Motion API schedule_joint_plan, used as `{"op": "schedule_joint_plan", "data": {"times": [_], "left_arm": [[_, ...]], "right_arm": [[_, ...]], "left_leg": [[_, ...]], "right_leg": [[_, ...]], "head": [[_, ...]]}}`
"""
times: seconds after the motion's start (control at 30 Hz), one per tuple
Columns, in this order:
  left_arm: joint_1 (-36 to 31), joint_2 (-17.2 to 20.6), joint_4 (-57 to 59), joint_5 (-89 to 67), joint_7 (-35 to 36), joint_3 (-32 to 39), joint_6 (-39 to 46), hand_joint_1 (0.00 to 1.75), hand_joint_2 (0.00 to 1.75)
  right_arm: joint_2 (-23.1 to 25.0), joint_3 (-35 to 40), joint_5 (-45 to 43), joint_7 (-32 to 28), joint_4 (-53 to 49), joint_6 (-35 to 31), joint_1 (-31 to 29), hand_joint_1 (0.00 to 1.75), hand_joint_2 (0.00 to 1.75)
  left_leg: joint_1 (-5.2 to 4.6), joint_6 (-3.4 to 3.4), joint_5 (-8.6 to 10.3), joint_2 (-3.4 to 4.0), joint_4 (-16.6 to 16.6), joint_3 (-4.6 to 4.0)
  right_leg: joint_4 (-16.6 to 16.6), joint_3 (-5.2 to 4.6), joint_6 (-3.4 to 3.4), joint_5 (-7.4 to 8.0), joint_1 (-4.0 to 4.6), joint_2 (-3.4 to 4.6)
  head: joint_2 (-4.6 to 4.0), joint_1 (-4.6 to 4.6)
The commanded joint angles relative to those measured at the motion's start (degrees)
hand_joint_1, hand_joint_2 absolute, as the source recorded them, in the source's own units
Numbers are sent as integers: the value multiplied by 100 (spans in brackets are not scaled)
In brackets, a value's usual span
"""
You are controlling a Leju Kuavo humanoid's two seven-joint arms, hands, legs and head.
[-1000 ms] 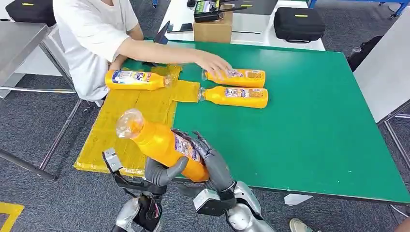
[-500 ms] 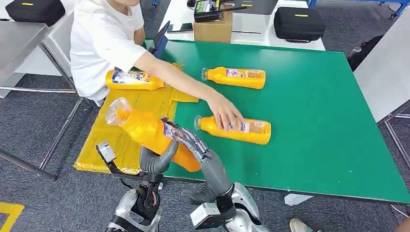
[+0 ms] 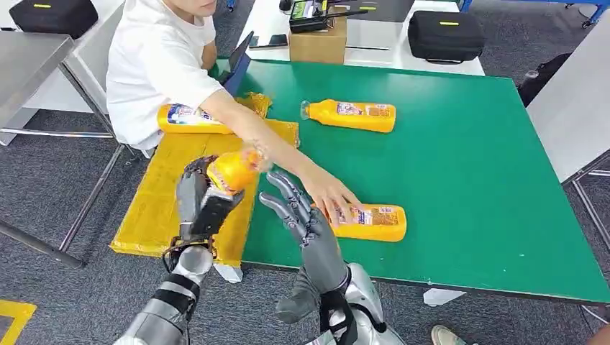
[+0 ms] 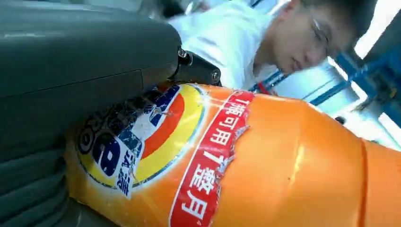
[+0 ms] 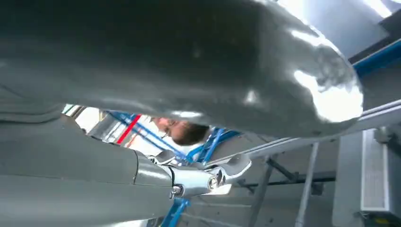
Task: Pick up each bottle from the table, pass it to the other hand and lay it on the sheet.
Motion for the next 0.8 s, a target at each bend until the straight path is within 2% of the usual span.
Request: {"op": "schedule_joint_plan", "data": {"times": [0.03, 0.1, 0.17, 0.3, 0.53, 0.57, 0.6, 0.63, 0.67, 0.8], "left_arm": [[-1437, 749, 3153, -2083, 1082, -319, -19, 175, 175], [-1447, 785, 3202, -2149, 1115, -336, -42, 175, 175], [-1536, 831, 3385, -2415, 1443, -461, -460, 175, 175], [-1536, 831, 3385, -2415, 1443, -461, -460, 175, 175], [-1469, 862, 3449, -2377, 1511, -334, -1008, 175, 175], [-1472, 860, 3455, -2409, 1487, -359, -1038, 154, 175], [-1471, 846, 3452, -2368, 1416, -330, -1097, 7, 175], [-1460, 799, 3434, -2172, 1150, -184, -1327, 0, 175], [-1450, 783, 3417, -2132, 1062, -159, -1385, 0, 0], [-1447, 765, 3413, -2134, 1067, -161, -1380, 0, 0]], "right_arm": [[-239, 81, -246, -55, 134, 374, -278, 0, 0], [-233, 68, -270, -65, 163, 402, -280, 0, 0], [-209, 11, -355, -74, 221, 478, -245, 0, 0], [-209, 11, -355, -74, 221, 478, -245, 0, 0], [-175, -157, -596, -93, 423, 718, -145, 0, 0], [-177, -172, -614, -92, 444, 744, -140, 0, 0], [-175, -191, -615, -92, 459, 743, -137, 0, 0], [-165, -231, -644, -101, 493, 789, -129, 0, 0], [-163, -246, -658, -101, 501, 810, -128, 0, 0], [-166, -248, -661, -101, 502, 816, -131, 0, 0]], "left_leg": [[4, -7, -7, 5, -7, 36], [2, -5, -3, 5, -6, 20], [3, -5, -6, 8, -5, 23], [3, -4, -6, 7, -2, 16], [4, -7, -10, 16, -6, 36], [4, -6, -7, 11, -7, 31], [4, -8, -11, 12, -6, 41], [4, -6, -7, 12, -9, 35], [3, -5, -6, 13, -8, 34], [4, -6, -9, 11, -8, 51]], "right_leg": [[-7, 36, -11, -7, 6, -2], [-6, 18, -7, -2, 3, 0], [-5, 21, -9, -4, 5, 2], [-3, 14, -7, -4, 4, 3], [-7, 33, -11, -5, 6, 8], [-8, 29, -9, -4, 6, 5], [-7, 39, -12, -8, 7, 4], [-10, 34, -10, -3, 6, 6], [-9, 32, -9, -2, 5, 7], [-10, 50, -10, -6, 7, 4]], "head": [[0, 0], [0, 0], [0, 0], [0, 0], [0, 0], [0, 0], [0, 0], [0, 0], [-2, 0], [0, -2]]}}
